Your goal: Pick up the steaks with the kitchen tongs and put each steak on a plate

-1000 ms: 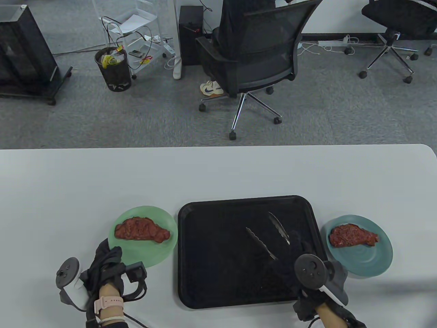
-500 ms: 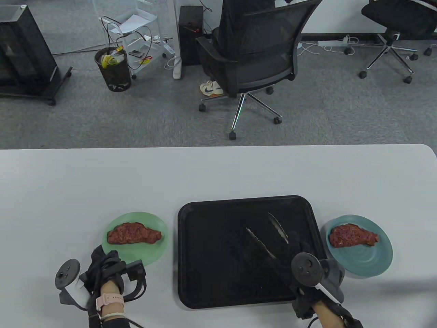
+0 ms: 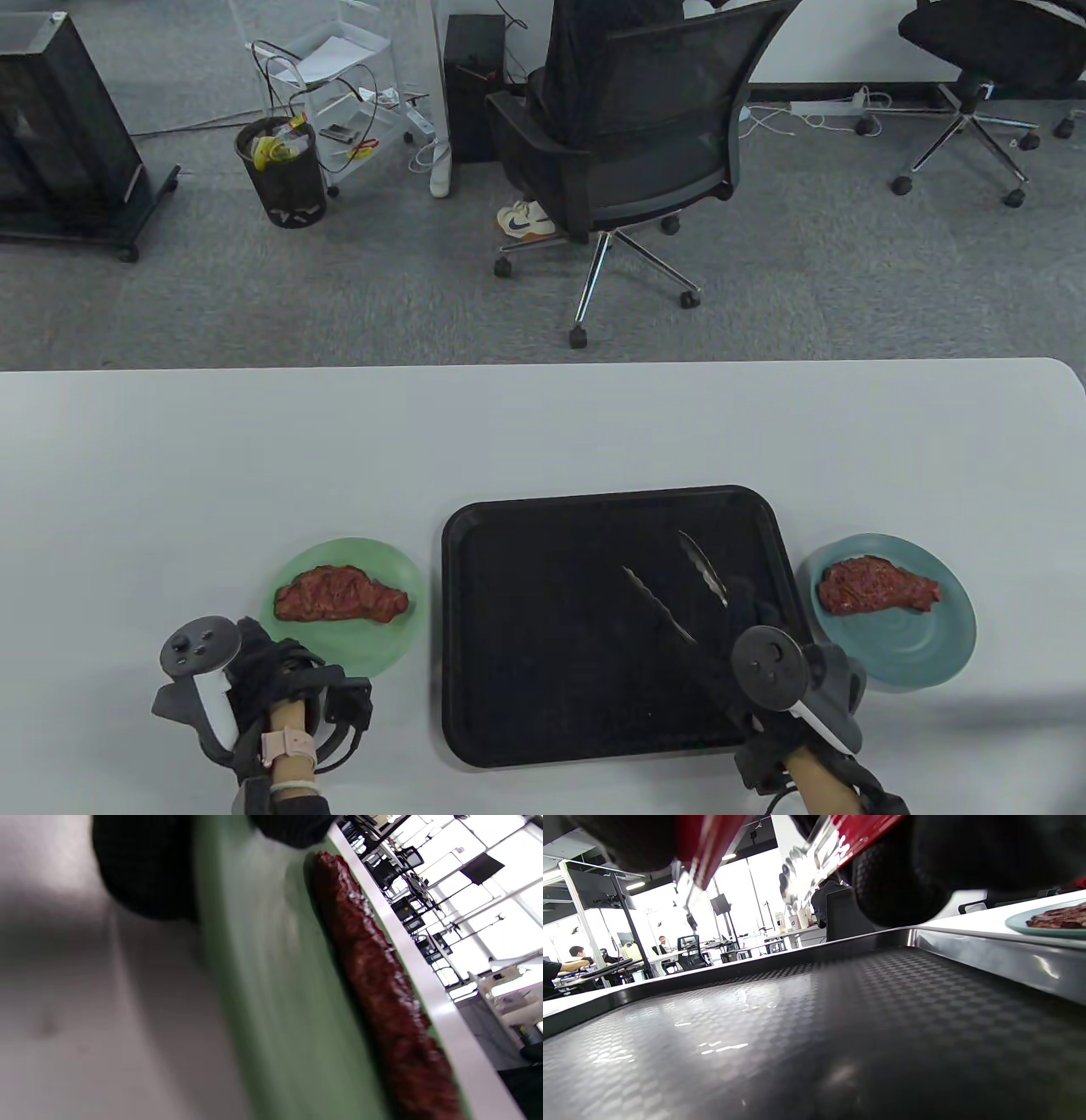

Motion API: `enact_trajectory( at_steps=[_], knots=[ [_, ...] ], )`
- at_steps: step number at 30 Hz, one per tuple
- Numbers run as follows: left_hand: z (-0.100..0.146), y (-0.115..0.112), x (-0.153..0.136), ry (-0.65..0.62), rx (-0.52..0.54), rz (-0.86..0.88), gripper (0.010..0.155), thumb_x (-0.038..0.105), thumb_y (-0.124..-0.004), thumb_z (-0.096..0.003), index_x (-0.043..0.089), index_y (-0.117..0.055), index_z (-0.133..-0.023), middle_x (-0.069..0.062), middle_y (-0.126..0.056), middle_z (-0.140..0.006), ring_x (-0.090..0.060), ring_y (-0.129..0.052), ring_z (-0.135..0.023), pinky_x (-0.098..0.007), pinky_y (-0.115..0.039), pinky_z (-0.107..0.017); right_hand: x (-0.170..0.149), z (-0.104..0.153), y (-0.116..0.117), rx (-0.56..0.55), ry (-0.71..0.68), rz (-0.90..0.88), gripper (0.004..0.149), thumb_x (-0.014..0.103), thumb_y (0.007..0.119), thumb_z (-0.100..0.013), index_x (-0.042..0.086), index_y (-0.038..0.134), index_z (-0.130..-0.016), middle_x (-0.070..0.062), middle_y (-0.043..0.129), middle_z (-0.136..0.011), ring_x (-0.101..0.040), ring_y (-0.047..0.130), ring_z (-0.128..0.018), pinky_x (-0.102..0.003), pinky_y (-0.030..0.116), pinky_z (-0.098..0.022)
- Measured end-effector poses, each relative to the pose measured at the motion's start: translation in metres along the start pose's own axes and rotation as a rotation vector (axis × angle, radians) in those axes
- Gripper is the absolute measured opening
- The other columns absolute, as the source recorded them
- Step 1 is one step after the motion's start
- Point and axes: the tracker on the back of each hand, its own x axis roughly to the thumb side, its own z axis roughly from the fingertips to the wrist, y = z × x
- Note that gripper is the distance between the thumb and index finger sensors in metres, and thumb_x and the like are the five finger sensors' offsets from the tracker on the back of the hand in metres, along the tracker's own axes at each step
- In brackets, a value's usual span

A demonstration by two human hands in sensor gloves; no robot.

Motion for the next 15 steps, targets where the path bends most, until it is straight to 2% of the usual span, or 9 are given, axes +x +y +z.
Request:
enact_trajectory(
  at_steps=[4,10,13,15],
  knots=[
    [0.004,-0.001,0.006,-0.009,0.026,-0.115,0.069,0.019,-0.072,-0.0439,0.013,-0.043,-0.106,-0.020,-0.069,-0.088,-0.030,-0.097,-0.047,-0.027,-0.090,-0.024,0.002,0.000,0.002,0.008,-0.009,0.014,0.090,0.054,0.075,-0.041,-0.005,0.047,-0.102,-0.033,0.069,-0.089,-0.047,0.086,-0.051,-0.048,0.083,-0.021],
    [0.008,-0.003,0.016,-0.034,0.054,-0.383,0.069,0.023,-0.074,-0.0441,0.013,-0.047,-0.107,-0.019,-0.071,-0.088,-0.027,-0.097,-0.042,-0.026,-0.089,-0.020,0.005,0.001,0.007,0.021,-0.028,0.050,0.090,0.054,0.075,-0.041,-0.005,0.047,-0.102,-0.033,0.069,-0.089,-0.047,0.086,-0.051,-0.048,0.083,-0.021],
    [0.011,-0.007,0.020,-0.033,0.049,-0.514,0.071,0.027,-0.075,-0.0440,0.015,-0.046,-0.107,-0.018,-0.070,-0.088,-0.025,-0.096,-0.043,-0.025,-0.089,-0.021,0.007,0.002,0.008,0.026,-0.039,0.067,0.090,0.054,0.075,-0.041,-0.005,0.047,-0.102,-0.033,0.069,-0.089,-0.047,0.086,-0.051,-0.048,0.084,-0.021],
    [0.013,-0.007,0.022,-0.035,0.046,-0.535,0.071,0.029,-0.075,-0.0441,0.014,-0.044,-0.107,-0.019,-0.068,-0.089,-0.025,-0.095,-0.045,-0.025,-0.089,-0.023,0.008,0.002,0.009,0.027,-0.046,0.075,0.090,0.054,0.075,-0.041,-0.005,0.047,-0.102,-0.033,0.069,-0.089,-0.047,0.086,-0.051,-0.048,0.083,-0.021]
  ],
)
